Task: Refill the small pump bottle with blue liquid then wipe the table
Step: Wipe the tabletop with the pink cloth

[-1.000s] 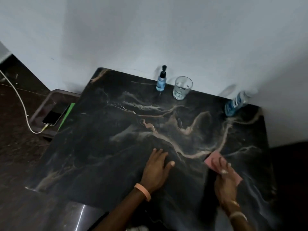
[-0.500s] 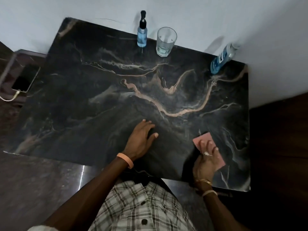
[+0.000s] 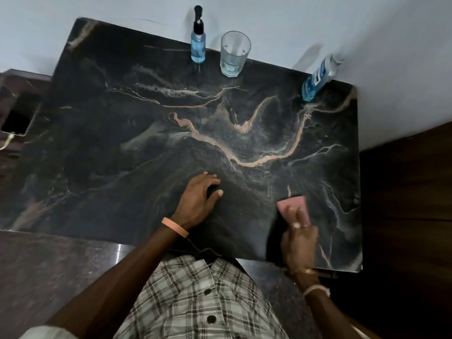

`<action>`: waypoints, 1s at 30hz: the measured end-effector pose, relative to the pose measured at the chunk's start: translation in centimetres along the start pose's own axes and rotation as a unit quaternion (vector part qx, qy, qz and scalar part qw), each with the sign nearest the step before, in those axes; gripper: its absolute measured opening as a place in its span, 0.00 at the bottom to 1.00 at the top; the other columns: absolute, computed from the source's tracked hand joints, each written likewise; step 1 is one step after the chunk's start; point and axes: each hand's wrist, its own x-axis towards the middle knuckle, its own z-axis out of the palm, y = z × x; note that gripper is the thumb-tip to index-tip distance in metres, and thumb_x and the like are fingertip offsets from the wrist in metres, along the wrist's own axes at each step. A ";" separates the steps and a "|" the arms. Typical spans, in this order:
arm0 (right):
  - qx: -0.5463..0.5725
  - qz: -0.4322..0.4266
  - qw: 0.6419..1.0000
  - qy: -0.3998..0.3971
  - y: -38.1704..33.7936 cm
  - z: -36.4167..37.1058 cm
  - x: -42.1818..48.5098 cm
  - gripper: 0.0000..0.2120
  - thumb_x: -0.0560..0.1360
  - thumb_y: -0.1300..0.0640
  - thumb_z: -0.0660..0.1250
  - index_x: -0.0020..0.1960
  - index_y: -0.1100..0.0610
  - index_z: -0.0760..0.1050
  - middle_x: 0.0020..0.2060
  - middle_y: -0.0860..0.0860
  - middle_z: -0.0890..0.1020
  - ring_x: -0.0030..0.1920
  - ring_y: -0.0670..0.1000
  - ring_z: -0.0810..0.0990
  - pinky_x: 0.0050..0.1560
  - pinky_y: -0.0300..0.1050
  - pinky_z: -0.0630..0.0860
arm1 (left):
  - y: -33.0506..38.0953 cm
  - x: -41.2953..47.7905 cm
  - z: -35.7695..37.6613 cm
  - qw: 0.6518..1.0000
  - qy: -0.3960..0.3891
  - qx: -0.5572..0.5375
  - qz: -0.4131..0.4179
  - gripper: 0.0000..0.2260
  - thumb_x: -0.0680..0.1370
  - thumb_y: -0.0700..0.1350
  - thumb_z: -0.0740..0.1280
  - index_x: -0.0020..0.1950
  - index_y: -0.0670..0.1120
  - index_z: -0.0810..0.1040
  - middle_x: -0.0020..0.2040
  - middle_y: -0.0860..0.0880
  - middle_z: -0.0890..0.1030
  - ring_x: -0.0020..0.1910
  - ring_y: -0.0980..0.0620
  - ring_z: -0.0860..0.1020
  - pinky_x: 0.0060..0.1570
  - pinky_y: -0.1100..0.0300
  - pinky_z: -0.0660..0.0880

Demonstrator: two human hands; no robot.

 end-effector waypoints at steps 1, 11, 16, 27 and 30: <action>0.014 -0.018 1.000 -0.010 -2.4 1.2 -1.6 0.31 0.69 0.73 0.65 0.71 0.58 0.73 0.71 0.61 0.70 0.57 0.67 0.75 0.58 0.50 0.70 | -0.1 0.0 -0.2 1.000 0.000 -0.005 0.001 0.15 0.79 0.48 0.69 0.65 0.45 0.78 0.68 0.47 0.76 0.74 0.50 0.66 0.73 0.54 0.62; -0.031 -0.222 0.973 -0.061 -17.8 5.4 7.5 0.25 0.74 0.63 0.64 0.71 0.54 0.72 0.65 0.57 0.77 0.58 0.61 0.77 0.55 0.56 0.74 | -2.4 1.7 -6.4 0.990 0.096 -0.098 -0.035 0.09 0.79 0.44 0.68 0.58 0.46 0.83 0.57 0.52 0.83 0.58 0.59 0.78 0.60 0.68 0.71; 0.035 0.036 0.998 0.040 -20.0 5.3 14.6 0.29 0.71 0.66 0.59 0.73 0.58 0.70 0.74 0.61 0.63 0.67 0.67 0.66 0.70 0.56 0.61 | -5.6 3.3 -11.1 0.987 0.098 -0.095 -0.085 0.11 0.80 0.46 0.67 0.61 0.46 0.81 0.57 0.52 0.82 0.54 0.59 0.79 0.55 0.68 0.75; -0.041 -0.139 0.989 -0.001 -21.1 6.2 13.3 0.28 0.70 0.72 0.62 0.68 0.57 0.76 0.73 0.59 0.69 0.55 0.66 0.72 0.56 0.53 0.72 | -8.1 7.6 -14.0 0.986 0.100 -0.114 -0.066 0.11 0.79 0.45 0.68 0.61 0.45 0.80 0.55 0.51 0.82 0.51 0.60 0.79 0.52 0.65 0.77; -0.012 0.026 0.999 0.019 -23.9 6.3 17.1 0.30 0.72 0.70 0.61 0.74 0.59 0.68 0.76 0.60 0.61 0.66 0.68 0.66 0.68 0.54 0.63 | -8.7 9.2 -15.3 0.981 0.128 -0.128 -0.076 0.11 0.79 0.44 0.68 0.61 0.45 0.80 0.55 0.51 0.81 0.52 0.59 0.79 0.53 0.65 0.77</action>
